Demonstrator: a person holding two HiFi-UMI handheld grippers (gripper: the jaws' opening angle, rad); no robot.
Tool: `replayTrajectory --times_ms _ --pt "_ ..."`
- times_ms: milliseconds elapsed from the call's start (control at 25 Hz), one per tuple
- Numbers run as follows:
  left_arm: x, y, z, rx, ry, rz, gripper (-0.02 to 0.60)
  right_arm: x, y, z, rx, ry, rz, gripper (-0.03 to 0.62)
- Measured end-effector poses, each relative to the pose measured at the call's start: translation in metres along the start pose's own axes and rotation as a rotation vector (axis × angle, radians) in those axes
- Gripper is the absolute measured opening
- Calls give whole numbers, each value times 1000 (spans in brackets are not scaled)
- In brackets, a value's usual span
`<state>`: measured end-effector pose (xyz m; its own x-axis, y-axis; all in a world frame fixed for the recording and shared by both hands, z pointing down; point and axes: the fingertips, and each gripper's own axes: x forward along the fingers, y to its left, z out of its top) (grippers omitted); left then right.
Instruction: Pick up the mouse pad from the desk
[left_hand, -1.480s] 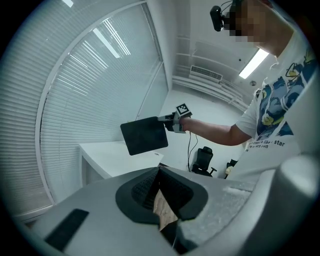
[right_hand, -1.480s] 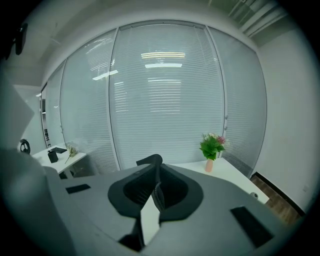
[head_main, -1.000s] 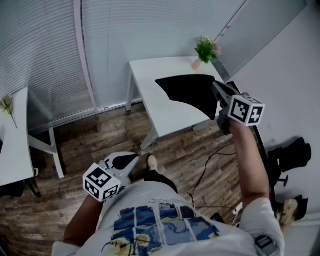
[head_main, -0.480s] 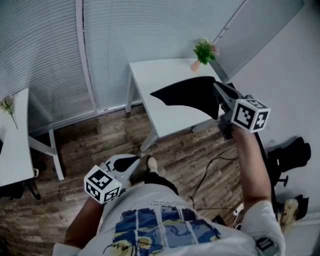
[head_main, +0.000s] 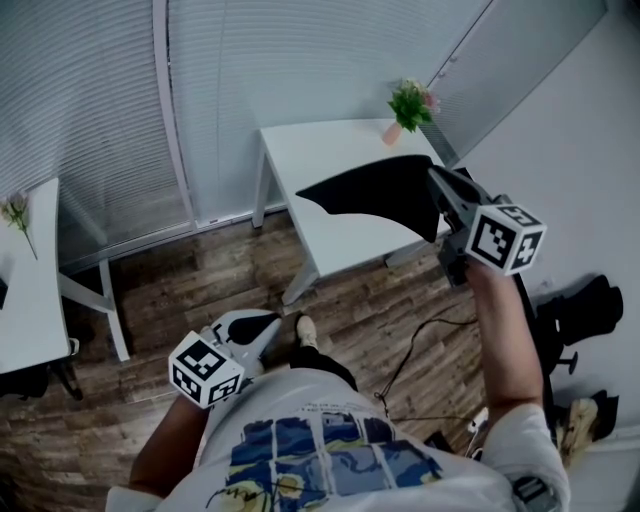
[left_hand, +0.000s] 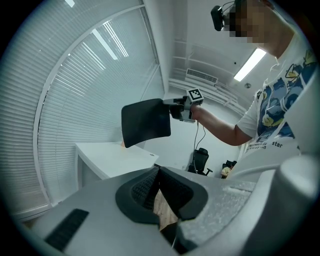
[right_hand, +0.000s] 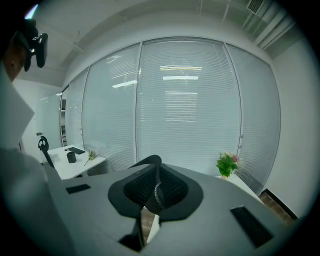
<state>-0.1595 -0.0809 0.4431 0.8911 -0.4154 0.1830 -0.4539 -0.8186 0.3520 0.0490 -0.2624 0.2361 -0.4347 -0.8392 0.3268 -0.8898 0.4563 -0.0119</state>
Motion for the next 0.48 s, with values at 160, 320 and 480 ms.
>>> replayTrajectory --times_ms 160,320,480 --pt "0 2 0 0 4 1 3 0 0 1 -2 -2 0 25" --pt "0 3 0 1 3 -1 3 0 0 2 1 -10 -2 24" --pt "-3 5 0 0 3 0 3 -1 2 2 1 -9 -5 23"
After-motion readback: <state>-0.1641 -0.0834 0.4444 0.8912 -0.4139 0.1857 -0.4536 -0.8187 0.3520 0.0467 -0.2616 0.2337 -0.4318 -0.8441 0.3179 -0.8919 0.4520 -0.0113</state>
